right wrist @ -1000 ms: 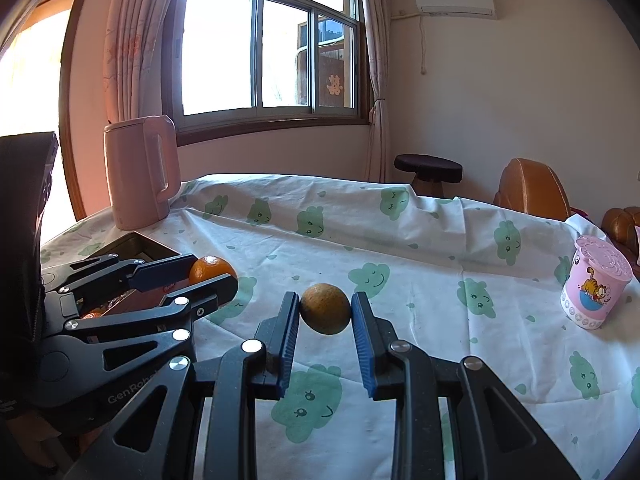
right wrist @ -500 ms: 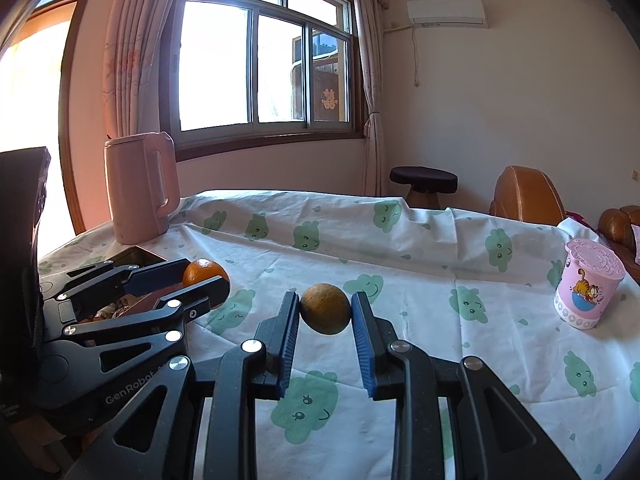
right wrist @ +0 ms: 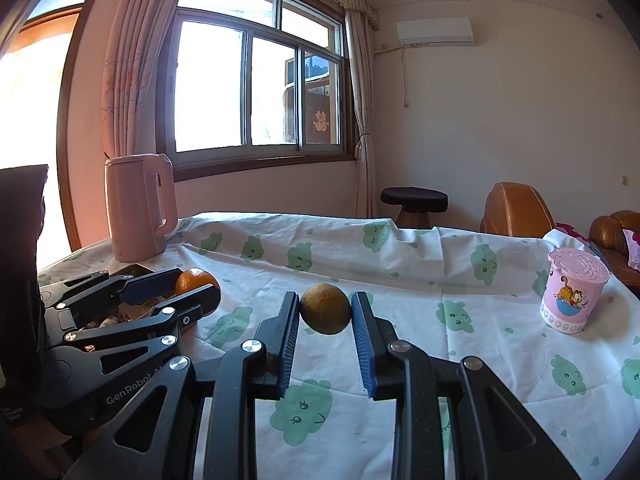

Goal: Organize fruits
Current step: 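Lift the orange with the left tool while the right tool lifts the yellow fruit, then carry the orange over the tin box while the right tool carries the yellow fruit there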

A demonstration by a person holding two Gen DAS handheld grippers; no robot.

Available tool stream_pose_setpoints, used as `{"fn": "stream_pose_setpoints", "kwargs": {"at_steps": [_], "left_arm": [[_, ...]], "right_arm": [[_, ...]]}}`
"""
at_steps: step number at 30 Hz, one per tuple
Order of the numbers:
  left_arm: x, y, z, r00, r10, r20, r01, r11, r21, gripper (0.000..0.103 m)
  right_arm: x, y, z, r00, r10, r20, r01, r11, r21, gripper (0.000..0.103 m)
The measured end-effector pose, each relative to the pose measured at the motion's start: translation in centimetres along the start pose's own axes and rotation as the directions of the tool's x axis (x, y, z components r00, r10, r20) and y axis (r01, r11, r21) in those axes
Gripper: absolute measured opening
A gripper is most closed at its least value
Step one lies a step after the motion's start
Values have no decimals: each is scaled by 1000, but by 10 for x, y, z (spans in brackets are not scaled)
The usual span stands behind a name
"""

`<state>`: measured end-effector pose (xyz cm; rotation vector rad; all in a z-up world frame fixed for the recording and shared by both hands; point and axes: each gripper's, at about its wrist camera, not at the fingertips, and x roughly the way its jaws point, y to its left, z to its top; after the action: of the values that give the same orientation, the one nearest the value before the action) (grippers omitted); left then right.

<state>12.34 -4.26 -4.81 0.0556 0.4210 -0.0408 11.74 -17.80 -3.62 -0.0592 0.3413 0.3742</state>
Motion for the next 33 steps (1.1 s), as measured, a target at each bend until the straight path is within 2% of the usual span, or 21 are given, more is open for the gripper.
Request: {"fn": "stream_pose_setpoints", "kwargs": {"at_steps": [6,14,33], "left_arm": [[-9,0,-4,1000,6,-2,-6,1000,5,40],[-32,22,-16,1000,10,-13,-10,999,-43,40],[-67,85,-24,996,89,-4,-89,990,-111,40]], "right_arm": [[-7,3,-2,1000,-6,16,6,1000,-2,29],[-14,18,-4,1000,17,10,-17,1000,-17,29],[-9,97,-1,985,171,-16,-172,980,-99,29]]}}
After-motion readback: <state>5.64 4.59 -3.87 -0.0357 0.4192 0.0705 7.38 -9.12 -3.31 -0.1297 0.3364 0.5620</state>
